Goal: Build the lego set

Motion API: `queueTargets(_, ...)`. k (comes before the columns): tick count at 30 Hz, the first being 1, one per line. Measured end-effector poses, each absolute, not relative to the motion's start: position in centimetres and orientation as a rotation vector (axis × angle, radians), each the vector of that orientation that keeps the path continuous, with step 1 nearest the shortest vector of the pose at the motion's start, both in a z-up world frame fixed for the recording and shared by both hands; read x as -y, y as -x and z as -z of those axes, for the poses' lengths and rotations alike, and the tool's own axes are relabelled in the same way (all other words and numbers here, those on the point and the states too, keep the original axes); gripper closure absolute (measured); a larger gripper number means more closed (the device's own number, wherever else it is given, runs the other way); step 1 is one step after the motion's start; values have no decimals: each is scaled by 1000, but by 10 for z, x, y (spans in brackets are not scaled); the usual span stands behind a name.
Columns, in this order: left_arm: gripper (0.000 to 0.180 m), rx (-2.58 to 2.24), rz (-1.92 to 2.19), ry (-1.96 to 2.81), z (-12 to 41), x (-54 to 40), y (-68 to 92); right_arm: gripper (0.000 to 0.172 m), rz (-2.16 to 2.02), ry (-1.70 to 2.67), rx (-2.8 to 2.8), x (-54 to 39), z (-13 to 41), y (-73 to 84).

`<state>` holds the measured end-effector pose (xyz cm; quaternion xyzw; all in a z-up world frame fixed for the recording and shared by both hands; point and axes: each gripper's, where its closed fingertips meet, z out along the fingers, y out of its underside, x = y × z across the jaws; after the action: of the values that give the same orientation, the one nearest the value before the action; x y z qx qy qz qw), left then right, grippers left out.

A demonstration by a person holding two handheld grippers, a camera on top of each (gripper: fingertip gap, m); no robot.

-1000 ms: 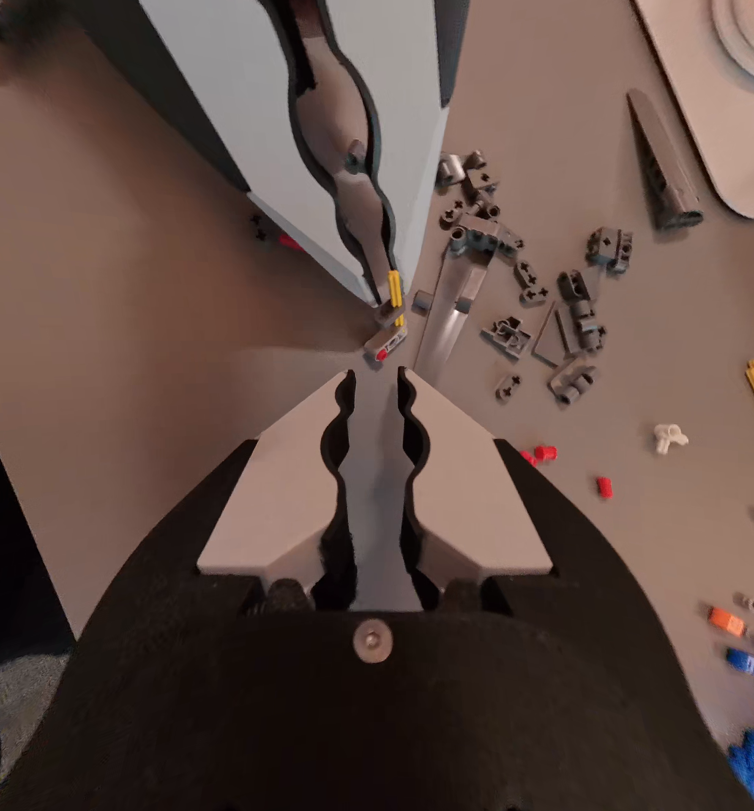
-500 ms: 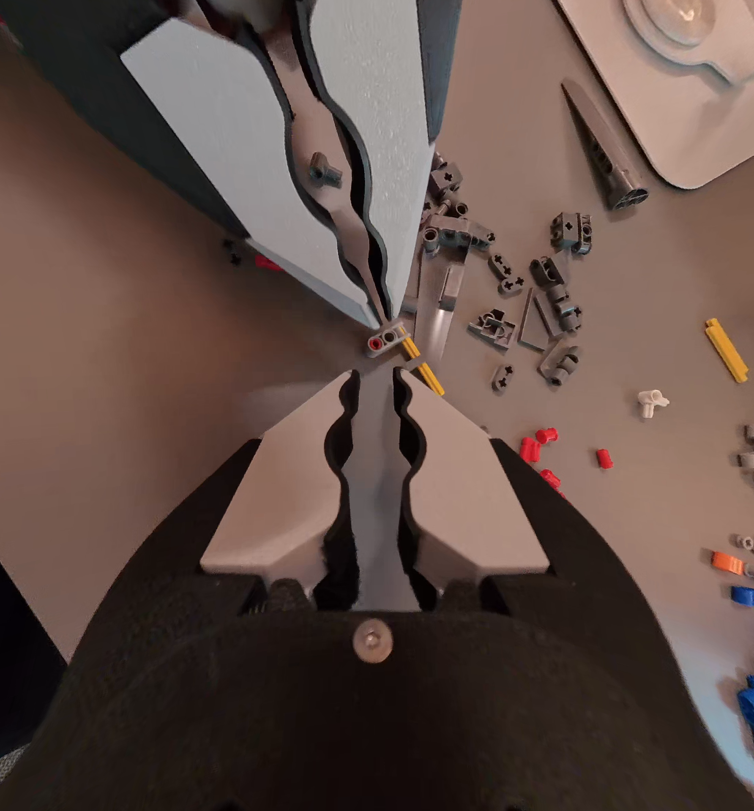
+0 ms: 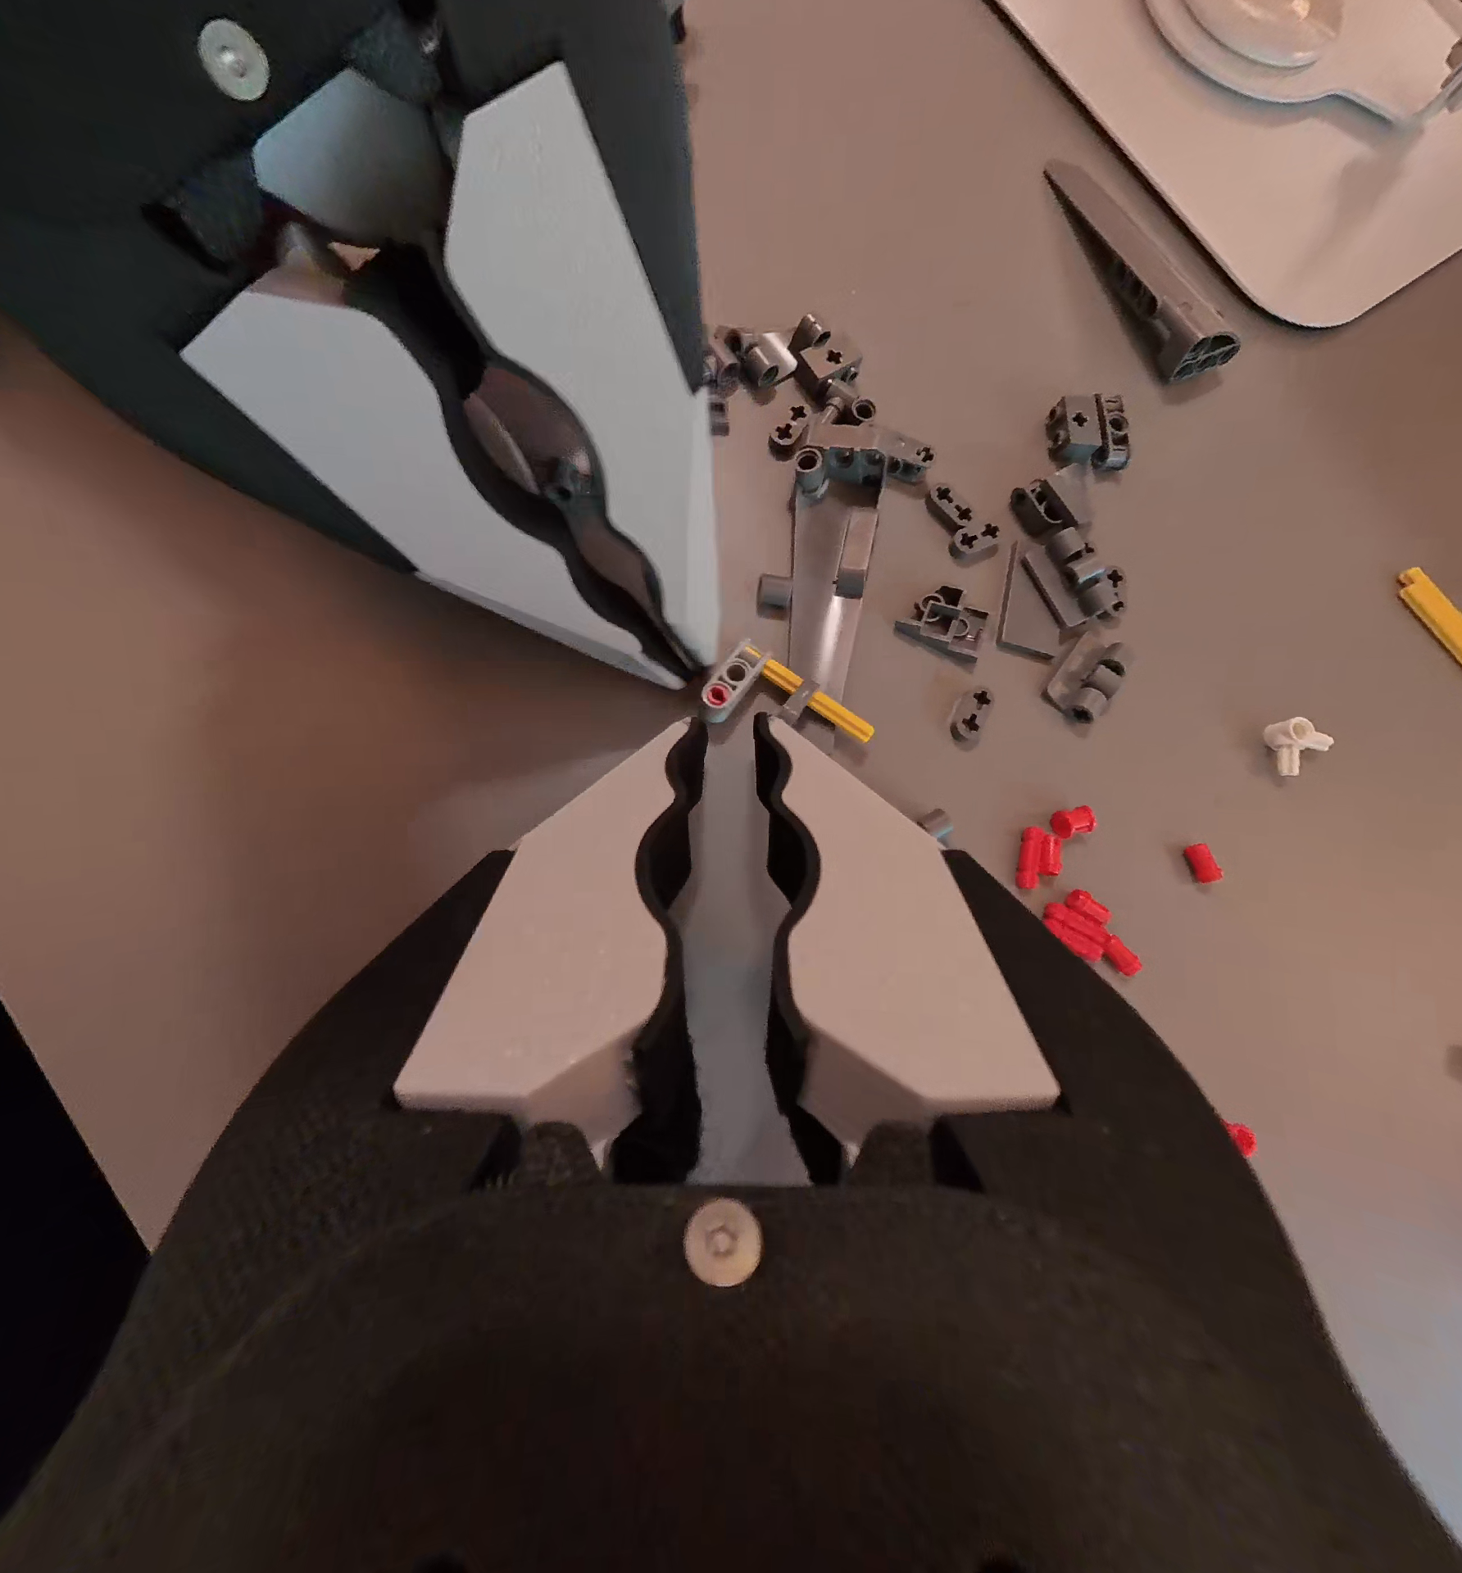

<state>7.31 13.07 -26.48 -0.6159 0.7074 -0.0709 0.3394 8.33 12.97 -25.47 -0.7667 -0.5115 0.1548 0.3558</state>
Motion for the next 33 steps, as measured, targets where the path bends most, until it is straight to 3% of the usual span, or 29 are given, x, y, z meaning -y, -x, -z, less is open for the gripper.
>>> queueTargets(7, 179, -1835, 234, 1605, 255, -127, -69, 155, -402, 1990, 1291, -126, 250, -85)
queueTargets(16, 179, -1714, 253, 1693, 247, -150, -62, 167, -324, 1960, 1284, -135, 262, -70)
queueTargets(22, 175, -1592, 459, 1759, 232, -148, -60, 167, -76, 1718, 1396, -134, 248, -75)
queueTargets(27, 162, -1410, 748, 1841, 214, -147, -63, 167, 167, 1417, 1506, -125, 235, -75)
queueTargets(33, 164, -1420, 871, 1825, 210, -132, -67, 167, 310, 1243, 1596, -118, 230, -73)
